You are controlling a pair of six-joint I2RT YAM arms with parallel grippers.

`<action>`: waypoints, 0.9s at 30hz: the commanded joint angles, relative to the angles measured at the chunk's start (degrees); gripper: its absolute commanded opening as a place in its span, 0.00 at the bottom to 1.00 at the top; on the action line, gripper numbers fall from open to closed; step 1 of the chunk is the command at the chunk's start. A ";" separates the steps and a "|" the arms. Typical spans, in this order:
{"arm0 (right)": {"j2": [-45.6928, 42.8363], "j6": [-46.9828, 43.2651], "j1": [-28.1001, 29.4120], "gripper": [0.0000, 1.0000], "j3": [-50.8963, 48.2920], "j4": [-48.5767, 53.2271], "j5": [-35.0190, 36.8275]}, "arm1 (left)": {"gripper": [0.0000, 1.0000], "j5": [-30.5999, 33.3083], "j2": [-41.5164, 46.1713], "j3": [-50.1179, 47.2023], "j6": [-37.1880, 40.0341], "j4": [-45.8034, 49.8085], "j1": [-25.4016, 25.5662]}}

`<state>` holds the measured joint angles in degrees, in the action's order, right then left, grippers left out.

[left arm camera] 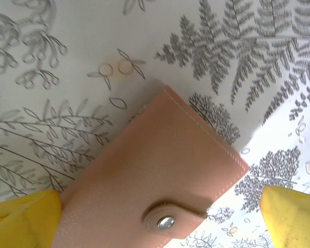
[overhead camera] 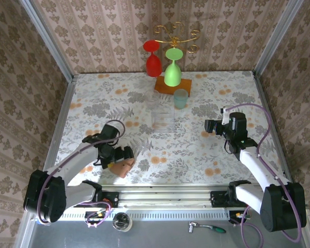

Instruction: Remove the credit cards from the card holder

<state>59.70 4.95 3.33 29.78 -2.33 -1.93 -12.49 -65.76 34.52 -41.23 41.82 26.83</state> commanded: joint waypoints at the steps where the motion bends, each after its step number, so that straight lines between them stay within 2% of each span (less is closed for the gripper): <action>1: -1.34 1.02 0.45 1.00 -0.83 0.22 -1.09 | 0.99 0.57 0.85 -0.01 -4.17 2.61 3.46; 11: -1.34 1.10 0.45 1.00 -0.86 -0.05 -1.07 | 0.93 4.38 -7.15 6.12 -5.25 5.89 11.19; 20: -1.29 1.10 0.45 1.00 -0.93 -0.22 -0.88 | 0.92 7.14 -16.97 12.50 -2.24 9.02 14.34; 27: -1.04 1.10 0.45 1.00 -0.84 -0.31 -0.80 | 0.89 7.91 -20.82 14.32 -0.99 10.50 15.29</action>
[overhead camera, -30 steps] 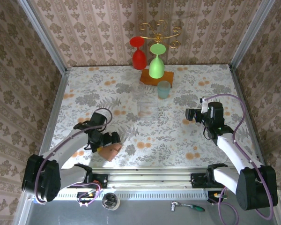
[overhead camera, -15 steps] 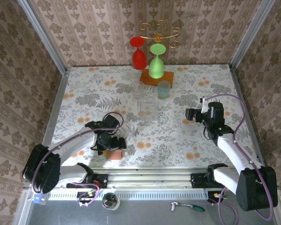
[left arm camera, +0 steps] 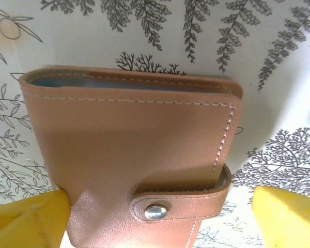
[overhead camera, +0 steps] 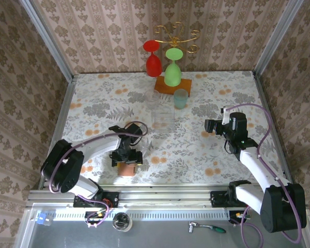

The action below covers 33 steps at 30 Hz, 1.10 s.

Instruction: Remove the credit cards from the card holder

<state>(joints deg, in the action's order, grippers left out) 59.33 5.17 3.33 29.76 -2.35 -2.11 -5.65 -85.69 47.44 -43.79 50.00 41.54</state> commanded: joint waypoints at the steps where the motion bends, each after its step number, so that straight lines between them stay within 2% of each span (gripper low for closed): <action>1: -0.71 0.89 0.42 1.00 -0.82 -0.29 -0.62 | 0.88 1.09 -1.12 1.54 1.68 2.47 0.80; 12: -0.48 0.84 0.42 1.00 -0.65 -0.20 -0.75 | 0.93 4.49 0.94 3.03 2.17 6.09 0.68; 22: -0.62 1.07 0.45 1.00 -0.68 -0.55 -1.01 | 0.94 3.78 -1.41 2.93 8.58 4.30 0.30; 33: -0.44 1.16 0.47 1.00 -0.51 -1.15 -1.06 | 0.94 1.65 -5.39 2.17 8.57 0.38 0.59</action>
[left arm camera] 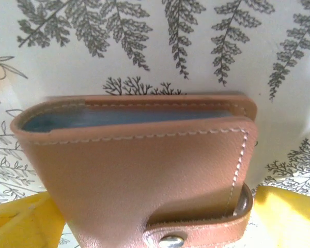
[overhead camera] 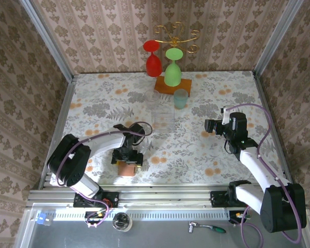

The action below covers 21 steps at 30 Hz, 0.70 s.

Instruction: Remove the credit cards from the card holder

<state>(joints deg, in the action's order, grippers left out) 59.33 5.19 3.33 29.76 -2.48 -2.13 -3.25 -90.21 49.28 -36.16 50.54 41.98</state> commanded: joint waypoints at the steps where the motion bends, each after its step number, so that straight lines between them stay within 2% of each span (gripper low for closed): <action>1: -0.44 1.14 0.47 1.00 -0.58 -1.06 -1.03 | 0.93 -0.88 -1.03 0.04 0.93 -0.44 0.11; 13: -0.77 1.35 0.45 1.00 -0.75 -1.13 -1.14 | 0.91 0.43 -1.18 -1.43 1.02 -0.49 -0.01; 21: -1.32 1.72 0.45 1.00 -0.90 -1.12 -1.28 | 0.85 0.51 -0.14 -1.39 1.38 -0.75 -0.05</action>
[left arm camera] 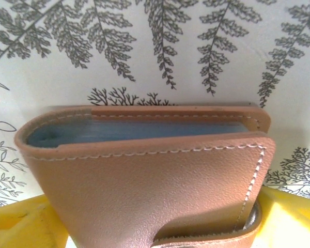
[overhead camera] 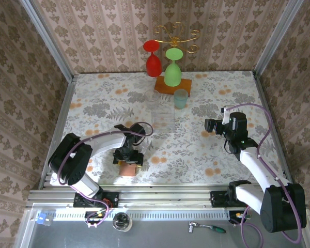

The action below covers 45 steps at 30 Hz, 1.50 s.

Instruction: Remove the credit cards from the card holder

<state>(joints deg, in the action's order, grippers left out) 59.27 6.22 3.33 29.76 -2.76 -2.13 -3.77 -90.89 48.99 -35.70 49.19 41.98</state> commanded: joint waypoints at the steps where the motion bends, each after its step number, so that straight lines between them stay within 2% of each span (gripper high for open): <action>1: -1.31 0.77 0.45 1.00 -0.97 -0.94 -1.30 | 0.84 0.96 0.54 -1.00 0.84 0.56 0.02; 8: -1.06 1.14 0.45 1.00 -0.95 -1.50 -1.38 | 0.81 0.70 0.56 2.78 0.55 1.97 0.21; 17: -1.41 1.77 0.49 1.00 -1.01 -1.64 -2.09 | 0.80 -0.19 -0.79 12.77 -0.58 5.22 0.80; 26: -2.75 2.05 0.62 1.00 -1.27 -1.86 -2.42 | 0.80 -3.42 -9.05 23.19 -2.41 4.54 3.02; 36: -2.93 2.55 1.15 1.00 -1.06 -2.30 -2.87 | 0.81 -3.38 -17.82 32.16 -3.79 4.42 5.21; 45: -2.91 2.66 1.50 1.00 -1.02 -2.51 -2.88 | 0.82 -2.48 -22.32 34.80 -4.32 4.05 5.68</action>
<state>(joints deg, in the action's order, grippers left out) 57.45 7.92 4.47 29.50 -3.66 -4.27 -6.63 -112.22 82.59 -39.00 52.07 47.24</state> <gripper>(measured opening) 0.999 0.821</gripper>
